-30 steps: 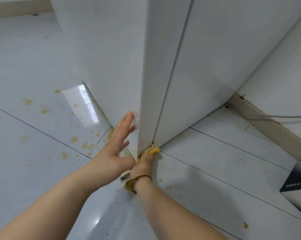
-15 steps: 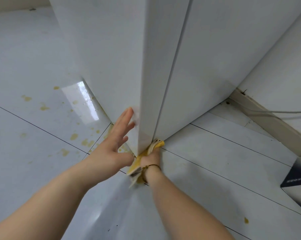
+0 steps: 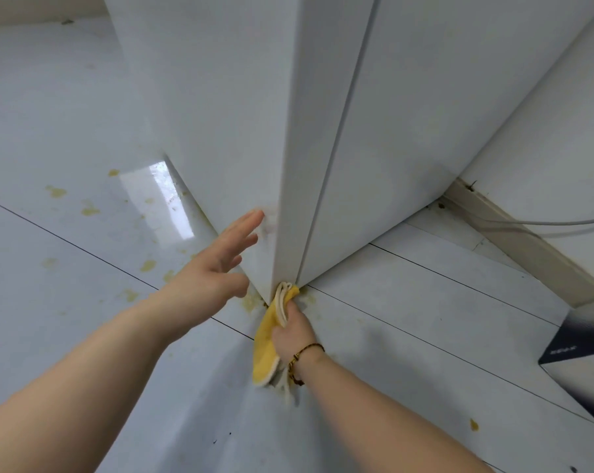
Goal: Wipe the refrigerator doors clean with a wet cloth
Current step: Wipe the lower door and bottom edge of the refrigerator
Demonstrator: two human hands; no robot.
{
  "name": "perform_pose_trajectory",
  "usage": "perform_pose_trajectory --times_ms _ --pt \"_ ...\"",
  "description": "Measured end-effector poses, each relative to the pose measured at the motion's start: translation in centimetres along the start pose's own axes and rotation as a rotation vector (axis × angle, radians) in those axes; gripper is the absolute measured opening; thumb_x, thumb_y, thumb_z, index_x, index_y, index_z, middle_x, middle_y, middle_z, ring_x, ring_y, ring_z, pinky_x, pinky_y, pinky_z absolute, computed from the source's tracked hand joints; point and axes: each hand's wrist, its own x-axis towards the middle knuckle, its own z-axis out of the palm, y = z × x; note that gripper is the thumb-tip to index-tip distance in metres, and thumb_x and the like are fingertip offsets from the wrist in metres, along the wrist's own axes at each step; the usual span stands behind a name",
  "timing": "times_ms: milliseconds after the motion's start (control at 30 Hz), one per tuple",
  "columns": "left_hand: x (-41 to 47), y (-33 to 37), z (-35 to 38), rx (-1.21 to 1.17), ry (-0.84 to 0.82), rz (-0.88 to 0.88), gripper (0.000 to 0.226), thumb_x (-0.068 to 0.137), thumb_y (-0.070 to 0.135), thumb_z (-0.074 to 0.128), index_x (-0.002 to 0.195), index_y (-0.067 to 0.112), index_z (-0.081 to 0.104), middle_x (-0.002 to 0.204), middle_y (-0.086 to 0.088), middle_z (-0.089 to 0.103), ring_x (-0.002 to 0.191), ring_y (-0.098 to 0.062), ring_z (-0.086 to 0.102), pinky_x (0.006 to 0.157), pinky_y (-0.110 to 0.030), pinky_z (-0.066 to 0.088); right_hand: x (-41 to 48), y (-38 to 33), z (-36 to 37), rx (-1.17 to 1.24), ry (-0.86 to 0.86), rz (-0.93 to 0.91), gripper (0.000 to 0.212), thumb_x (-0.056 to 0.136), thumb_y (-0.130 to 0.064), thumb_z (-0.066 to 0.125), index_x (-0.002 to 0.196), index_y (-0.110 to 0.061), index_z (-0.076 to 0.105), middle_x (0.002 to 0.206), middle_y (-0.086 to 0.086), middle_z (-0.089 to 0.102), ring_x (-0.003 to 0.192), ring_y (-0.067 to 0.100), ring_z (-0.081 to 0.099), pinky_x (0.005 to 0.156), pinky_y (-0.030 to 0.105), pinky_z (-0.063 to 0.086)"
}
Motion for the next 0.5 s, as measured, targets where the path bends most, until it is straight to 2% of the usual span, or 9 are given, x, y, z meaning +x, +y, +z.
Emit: perform_pose_trajectory --times_ms 100,200,267,367,500 --pt "0.0 -0.5 -0.6 0.035 0.183 -0.096 0.058 0.082 -0.014 0.037 0.101 0.037 0.055 0.120 0.010 0.051 0.108 0.003 0.047 0.085 -0.012 0.034 -1.4 -0.4 -1.0 0.020 -0.029 -0.073 0.045 0.085 0.005 0.036 0.125 -0.011 0.048 0.101 0.005 0.057 0.094 0.019 0.052 0.084 0.021 0.042" --pt "-0.5 -1.9 -1.5 0.036 0.265 -0.261 0.037 0.088 -0.003 0.042 0.105 0.024 0.060 0.115 0.001 0.057 0.115 -0.010 0.048 0.088 -0.022 0.032 -3.2 -1.7 -1.1 0.117 -0.066 -0.177 0.034 0.079 0.010 0.038 0.103 -0.004 0.058 0.073 -0.002 0.052 0.068 0.007 0.050 0.063 0.016 0.041" --pt "-1.0 -2.3 -2.6 0.033 0.243 -0.334 0.021 0.091 0.012 0.048 0.104 0.024 0.060 0.116 0.003 0.058 0.117 -0.014 0.049 0.094 -0.028 0.036 -4.2 -4.1 -0.9 0.184 -0.102 -0.234 0.035 0.077 0.013 0.038 0.086 -0.014 0.059 0.064 -0.005 0.050 0.049 -0.003 0.045 0.051 0.010 0.039" --pt "-1.6 -1.7 -4.1 -0.086 0.179 -0.398 0.020 0.093 0.030 0.047 0.103 0.020 0.061 0.115 0.002 0.061 0.114 -0.017 0.053 0.097 -0.032 0.040 -5.3 -8.3 -0.9 0.271 -0.149 -0.328 0.043 0.076 0.010 0.044 0.080 -0.031 0.054 0.069 -0.010 0.056 0.051 -0.008 0.052 0.052 0.008 0.043" --pt "-2.1 -0.1 -6.6 -0.243 0.174 -0.341 0.028 0.093 0.034 0.044 0.098 0.015 0.064 0.109 -0.003 0.065 0.109 -0.018 0.058 0.100 -0.036 0.042 -5.8 -12.5 -0.6 0.320 -0.221 -0.414 0.028 0.060 -0.012 0.048 0.081 -0.030 0.055 0.074 -0.009 0.059 0.066 0.003 0.058 0.062 0.017 0.051"
